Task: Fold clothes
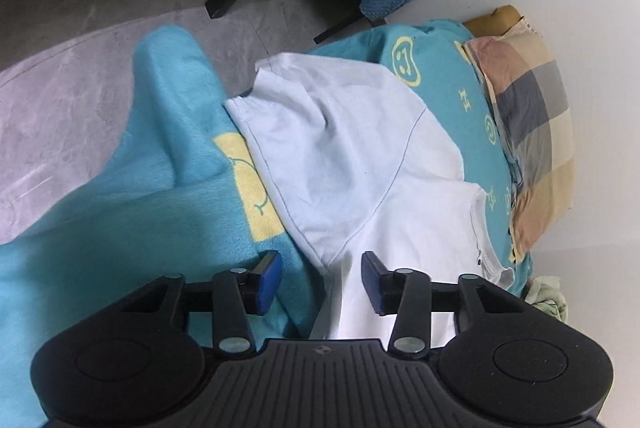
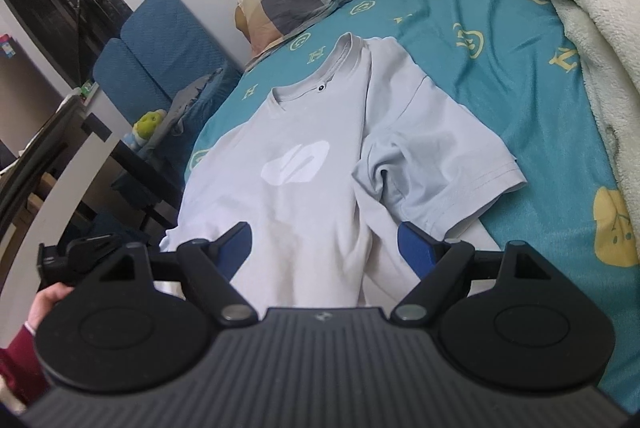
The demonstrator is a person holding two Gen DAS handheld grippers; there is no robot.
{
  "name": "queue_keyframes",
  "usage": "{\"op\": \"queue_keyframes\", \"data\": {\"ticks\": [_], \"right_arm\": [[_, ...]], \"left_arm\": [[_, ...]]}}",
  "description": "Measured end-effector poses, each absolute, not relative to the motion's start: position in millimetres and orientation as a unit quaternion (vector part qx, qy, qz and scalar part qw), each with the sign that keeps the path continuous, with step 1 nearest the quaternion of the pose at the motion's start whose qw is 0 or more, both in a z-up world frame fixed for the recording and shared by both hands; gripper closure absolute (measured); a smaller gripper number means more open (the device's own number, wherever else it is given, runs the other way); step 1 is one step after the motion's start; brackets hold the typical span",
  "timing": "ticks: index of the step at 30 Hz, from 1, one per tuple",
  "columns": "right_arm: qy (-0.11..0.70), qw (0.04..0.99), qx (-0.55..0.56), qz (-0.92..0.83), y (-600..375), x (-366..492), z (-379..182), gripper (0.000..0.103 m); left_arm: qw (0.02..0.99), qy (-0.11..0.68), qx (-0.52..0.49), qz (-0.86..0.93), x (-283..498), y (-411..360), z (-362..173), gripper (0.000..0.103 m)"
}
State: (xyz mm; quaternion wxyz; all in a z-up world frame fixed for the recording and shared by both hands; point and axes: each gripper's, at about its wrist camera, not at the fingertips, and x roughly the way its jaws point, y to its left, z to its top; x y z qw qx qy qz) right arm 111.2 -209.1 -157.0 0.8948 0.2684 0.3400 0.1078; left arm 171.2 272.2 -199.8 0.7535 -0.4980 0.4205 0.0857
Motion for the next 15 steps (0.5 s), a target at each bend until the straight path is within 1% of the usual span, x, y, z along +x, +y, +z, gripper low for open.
{"op": "queue_keyframes", "data": {"ticks": [1, 3, 6, 8, 12, 15], "right_arm": [[0.342, 0.895, 0.266, 0.109, -207.5, 112.3, -158.1, 0.021], [0.347, 0.894, 0.262, 0.111, -204.5, 114.8, -160.8, 0.021], [0.362, 0.89, 0.253, 0.112, -200.1, 119.4, -167.6, 0.021], [0.376, 0.889, 0.239, 0.11, -196.8, 123.4, -174.5, 0.021], [0.404, 0.884, 0.21, 0.105, -190.2, 131.5, -188.2, 0.022], [0.413, 0.885, 0.189, 0.106, -186.0, 135.5, -194.5, 0.022]], "left_arm": [[0.757, 0.421, -0.491, 0.088, 173.3, 271.9, -201.6, 0.094], [0.772, 0.409, -0.476, 0.095, 176.6, 272.8, -198.5, 0.096], [0.801, 0.38, -0.449, 0.114, 178.7, 277.0, -183.7, 0.097], [0.813, 0.375, -0.428, 0.121, 183.5, 282.5, -176.6, 0.097], [0.833, 0.398, -0.368, 0.109, 192.3, 277.9, -184.8, 0.096], [0.834, 0.415, -0.349, 0.098, 193.2, 275.0, -190.1, 0.089]]}}
